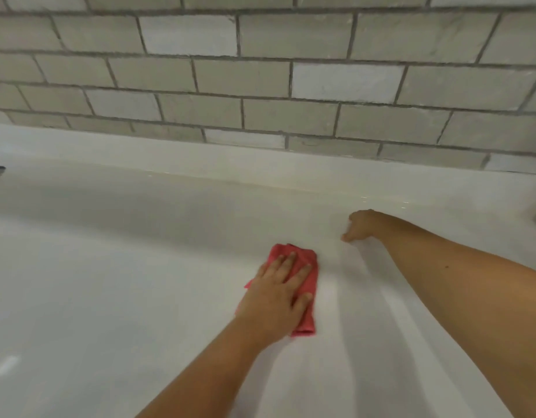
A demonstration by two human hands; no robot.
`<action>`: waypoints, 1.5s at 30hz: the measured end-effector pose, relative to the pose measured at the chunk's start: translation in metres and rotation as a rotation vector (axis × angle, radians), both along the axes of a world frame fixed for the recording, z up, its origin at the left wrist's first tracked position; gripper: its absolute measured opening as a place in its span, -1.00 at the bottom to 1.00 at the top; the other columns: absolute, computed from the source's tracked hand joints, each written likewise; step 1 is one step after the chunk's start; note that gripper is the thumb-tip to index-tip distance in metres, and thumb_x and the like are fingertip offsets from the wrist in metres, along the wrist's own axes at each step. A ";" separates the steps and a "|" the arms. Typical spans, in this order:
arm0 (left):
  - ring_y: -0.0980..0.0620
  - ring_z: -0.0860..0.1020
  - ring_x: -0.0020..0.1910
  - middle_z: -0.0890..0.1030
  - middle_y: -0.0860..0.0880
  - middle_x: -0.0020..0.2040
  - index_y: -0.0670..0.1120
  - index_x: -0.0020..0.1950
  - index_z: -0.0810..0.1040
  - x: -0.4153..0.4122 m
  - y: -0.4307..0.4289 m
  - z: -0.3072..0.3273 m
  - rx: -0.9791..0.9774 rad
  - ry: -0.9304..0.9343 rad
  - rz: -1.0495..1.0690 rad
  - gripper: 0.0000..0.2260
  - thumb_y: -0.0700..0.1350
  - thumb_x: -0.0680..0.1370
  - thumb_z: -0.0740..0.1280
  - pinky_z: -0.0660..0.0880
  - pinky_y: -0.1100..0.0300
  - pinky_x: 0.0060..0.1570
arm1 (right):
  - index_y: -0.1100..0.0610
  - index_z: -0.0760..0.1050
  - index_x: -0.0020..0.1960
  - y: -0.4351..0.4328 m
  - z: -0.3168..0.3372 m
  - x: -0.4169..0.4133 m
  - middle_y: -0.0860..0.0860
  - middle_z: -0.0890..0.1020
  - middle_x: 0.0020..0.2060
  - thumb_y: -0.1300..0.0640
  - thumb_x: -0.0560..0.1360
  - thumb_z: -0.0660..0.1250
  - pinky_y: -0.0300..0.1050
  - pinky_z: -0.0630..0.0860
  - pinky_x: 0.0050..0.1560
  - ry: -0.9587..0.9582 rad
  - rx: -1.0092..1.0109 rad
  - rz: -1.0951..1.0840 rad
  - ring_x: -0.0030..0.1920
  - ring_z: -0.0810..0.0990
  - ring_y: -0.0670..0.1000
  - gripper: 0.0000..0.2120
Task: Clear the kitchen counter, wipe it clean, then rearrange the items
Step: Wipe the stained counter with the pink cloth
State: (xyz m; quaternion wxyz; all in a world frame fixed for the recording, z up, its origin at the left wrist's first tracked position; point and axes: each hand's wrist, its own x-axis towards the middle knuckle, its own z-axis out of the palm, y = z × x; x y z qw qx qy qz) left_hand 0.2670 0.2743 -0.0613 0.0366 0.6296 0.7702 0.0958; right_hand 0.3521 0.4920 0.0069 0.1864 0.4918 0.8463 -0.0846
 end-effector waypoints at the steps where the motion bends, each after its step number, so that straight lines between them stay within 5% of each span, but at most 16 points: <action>1: 0.00 -0.05 0.53 -0.02 -0.01 0.56 0.09 0.52 0.00 -0.021 -0.007 -0.002 0.016 0.010 0.037 -0.22 0.27 0.32 -0.36 -0.14 0.11 0.47 | 0.16 0.14 0.49 -0.001 0.000 -0.008 0.14 0.25 0.45 -0.05 0.52 0.25 0.06 0.19 0.45 0.023 0.006 -0.020 0.47 0.16 0.15 -0.37; 4: -0.08 0.01 0.53 0.08 -0.07 0.54 0.03 0.51 0.13 -0.103 -0.021 -0.012 -0.038 0.086 0.144 -0.16 0.32 0.35 -0.43 0.00 -0.03 0.46 | 0.13 0.04 0.52 -0.009 -0.002 -0.032 0.15 0.13 0.50 -0.19 0.49 0.26 0.04 0.10 0.49 0.168 -0.068 -0.049 0.51 0.08 0.14 -0.24; 7: -0.22 0.21 0.46 0.30 -0.14 0.47 -0.06 0.36 0.42 -0.197 -0.032 -0.021 -0.071 0.212 0.262 -0.38 0.16 0.50 -0.18 0.26 -0.23 0.30 | 0.09 0.00 0.53 -0.016 -0.011 -0.051 0.14 0.07 0.51 -0.34 0.40 0.26 0.04 0.10 0.49 0.163 -0.123 -0.110 0.51 0.08 0.14 -0.11; 11: -0.15 0.10 0.50 0.11 -0.12 0.53 -0.02 0.52 0.11 -0.294 -0.038 -0.009 -0.021 0.034 0.640 -0.48 0.10 0.59 0.08 0.08 -0.07 0.44 | 0.09 0.03 0.51 -0.016 -0.008 -0.063 0.17 0.08 0.47 -0.30 0.36 0.36 0.06 0.24 0.42 0.126 -0.127 -0.166 0.45 0.21 0.19 -0.08; 20: -0.25 -0.05 0.50 -0.03 -0.24 0.53 -0.12 0.53 -0.02 -0.347 0.065 0.016 -0.122 -0.050 0.980 -0.47 0.04 0.60 -0.02 -0.17 -0.16 0.46 | 0.08 0.11 0.47 -0.014 -0.016 -0.071 0.15 0.19 0.39 -0.21 0.35 0.41 0.12 0.25 0.40 0.182 -0.113 -0.229 0.40 0.27 0.20 -0.15; 27: -0.32 -0.07 0.49 -0.05 -0.33 0.51 -0.25 0.51 -0.04 -0.219 0.167 0.009 -0.122 -0.065 0.681 -0.46 -0.01 0.60 -0.05 -0.17 -0.21 0.43 | 0.08 0.07 0.49 -0.012 -0.015 -0.075 0.13 0.18 0.38 -0.17 0.36 0.42 0.12 0.25 0.40 0.175 -0.127 -0.259 0.40 0.26 0.21 -0.13; 34: -0.10 -0.05 0.53 -0.03 -0.09 0.56 0.00 0.53 0.02 -0.159 0.143 0.005 -0.054 -0.025 -0.080 -0.48 0.12 0.60 0.00 -0.10 -0.02 0.48 | -0.01 0.08 0.48 -0.018 -0.011 -0.071 0.09 0.16 0.39 -0.21 0.32 0.44 0.12 0.28 0.38 0.215 -0.160 -0.309 0.42 0.24 0.21 -0.12; 39: -0.10 0.23 0.43 0.22 -0.07 0.48 0.06 0.45 0.23 -0.256 0.107 0.008 0.028 0.019 0.192 -0.45 0.24 0.51 0.17 0.23 0.02 0.34 | -0.05 0.05 0.50 -0.021 -0.010 -0.070 0.08 0.13 0.43 -0.26 0.31 0.42 0.14 0.27 0.39 0.186 -0.151 -0.301 0.44 0.20 0.21 -0.09; 45: -0.26 0.17 0.39 0.19 -0.25 0.44 -0.11 0.47 0.17 -0.248 0.142 0.011 -0.070 -0.003 0.481 -0.38 0.23 0.52 0.08 0.11 -0.11 0.38 | 0.03 0.05 0.50 -0.020 -0.006 -0.073 0.10 0.15 0.41 -0.19 0.36 0.42 0.12 0.23 0.41 0.196 -0.153 -0.271 0.44 0.20 0.21 -0.12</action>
